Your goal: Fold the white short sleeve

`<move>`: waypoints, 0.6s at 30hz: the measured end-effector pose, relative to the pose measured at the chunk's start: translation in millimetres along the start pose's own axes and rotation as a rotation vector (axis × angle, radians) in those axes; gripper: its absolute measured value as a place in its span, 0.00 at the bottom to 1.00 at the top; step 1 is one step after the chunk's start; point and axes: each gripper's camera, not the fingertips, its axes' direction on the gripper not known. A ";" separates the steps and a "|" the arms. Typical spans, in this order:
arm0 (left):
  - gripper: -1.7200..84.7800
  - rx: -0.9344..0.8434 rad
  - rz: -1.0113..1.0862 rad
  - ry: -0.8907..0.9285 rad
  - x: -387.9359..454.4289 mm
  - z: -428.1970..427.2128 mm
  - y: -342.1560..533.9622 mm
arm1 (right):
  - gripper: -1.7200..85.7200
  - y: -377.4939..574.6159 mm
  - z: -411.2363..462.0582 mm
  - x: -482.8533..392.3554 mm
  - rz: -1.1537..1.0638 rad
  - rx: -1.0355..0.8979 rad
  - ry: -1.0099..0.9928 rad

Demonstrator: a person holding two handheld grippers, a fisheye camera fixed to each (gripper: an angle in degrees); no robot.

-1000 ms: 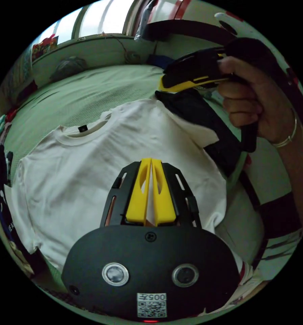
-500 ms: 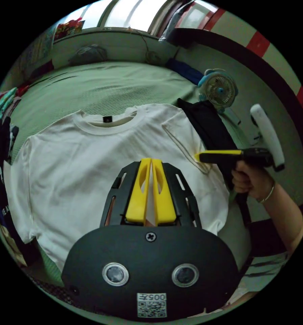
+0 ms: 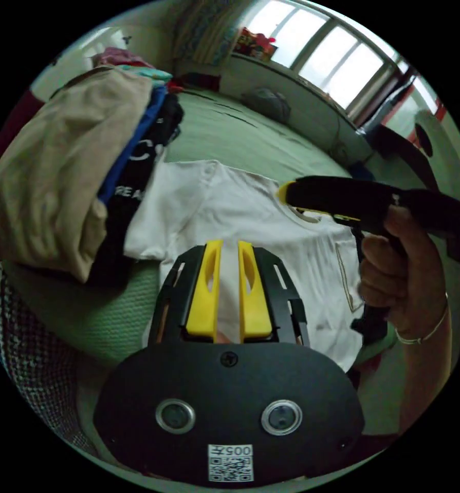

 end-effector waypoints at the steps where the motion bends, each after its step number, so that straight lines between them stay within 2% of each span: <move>1: 0.08 0.011 -0.015 -0.013 -13.3 -6.7 -1.2 | 0.09 -13.4 11.2 -12.1 0.009 -0.033 -0.038; 7: 0.09 0.023 -0.061 -0.184 -68.6 -32.6 -6.2 | 0.09 -76.0 48.7 -55.9 0.026 -0.104 -0.091; 18: 0.08 -0.063 -0.095 -0.163 -124.9 -45.0 -13.9 | 0.07 -120.0 94.3 -74.7 0.136 -0.154 -0.206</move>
